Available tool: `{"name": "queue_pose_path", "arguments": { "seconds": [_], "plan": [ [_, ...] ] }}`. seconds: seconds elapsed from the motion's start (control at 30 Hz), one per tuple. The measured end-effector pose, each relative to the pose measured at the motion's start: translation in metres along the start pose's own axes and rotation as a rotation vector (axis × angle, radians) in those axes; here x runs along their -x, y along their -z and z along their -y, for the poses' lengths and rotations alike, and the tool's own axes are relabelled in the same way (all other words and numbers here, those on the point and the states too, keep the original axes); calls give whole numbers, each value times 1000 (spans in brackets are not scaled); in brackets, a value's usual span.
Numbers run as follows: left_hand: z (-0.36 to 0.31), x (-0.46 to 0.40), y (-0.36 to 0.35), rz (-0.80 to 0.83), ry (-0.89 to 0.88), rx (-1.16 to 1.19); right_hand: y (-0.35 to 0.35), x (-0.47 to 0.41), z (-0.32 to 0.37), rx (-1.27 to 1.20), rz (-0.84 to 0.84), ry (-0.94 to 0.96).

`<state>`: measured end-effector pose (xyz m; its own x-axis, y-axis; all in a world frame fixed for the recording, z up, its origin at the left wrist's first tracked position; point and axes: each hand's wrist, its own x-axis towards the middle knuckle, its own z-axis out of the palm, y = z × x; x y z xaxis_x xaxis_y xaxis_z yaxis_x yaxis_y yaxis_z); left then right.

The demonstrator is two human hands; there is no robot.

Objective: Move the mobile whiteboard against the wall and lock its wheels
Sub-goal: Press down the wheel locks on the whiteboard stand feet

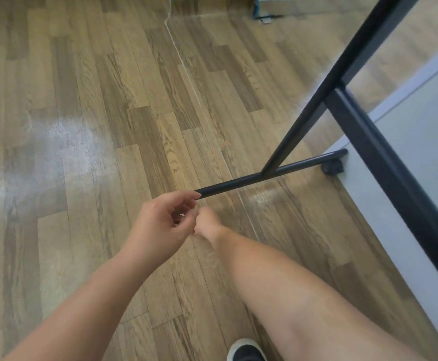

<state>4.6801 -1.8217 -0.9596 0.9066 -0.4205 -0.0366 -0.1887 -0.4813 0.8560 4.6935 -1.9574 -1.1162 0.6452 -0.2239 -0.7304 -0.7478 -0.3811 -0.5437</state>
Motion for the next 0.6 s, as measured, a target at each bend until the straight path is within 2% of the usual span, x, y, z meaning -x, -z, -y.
{"name": "queue_pose_path", "arguments": {
  "seconds": [0.1, 0.2, 0.33, 0.43, 0.6],
  "plan": [
    [-13, -7, -11, 66, -92, -24, 43, -13, -14, -156, -202, 30],
    [-23, -15, -23, 128, -145, -72, 96, -20, -47, -35, -491, 23],
    [-25, -23, -47, 203, -243, -113, 165, -34, -109, -26, -866, -114],
    [-22, -20, -62, 258, -299, -140, 200, -38, -131, -96, -978, -214],
    [-22, -16, -71, 321, -324, -191, 234, -46, -140, -9, -1049, -279]
  ]
}}
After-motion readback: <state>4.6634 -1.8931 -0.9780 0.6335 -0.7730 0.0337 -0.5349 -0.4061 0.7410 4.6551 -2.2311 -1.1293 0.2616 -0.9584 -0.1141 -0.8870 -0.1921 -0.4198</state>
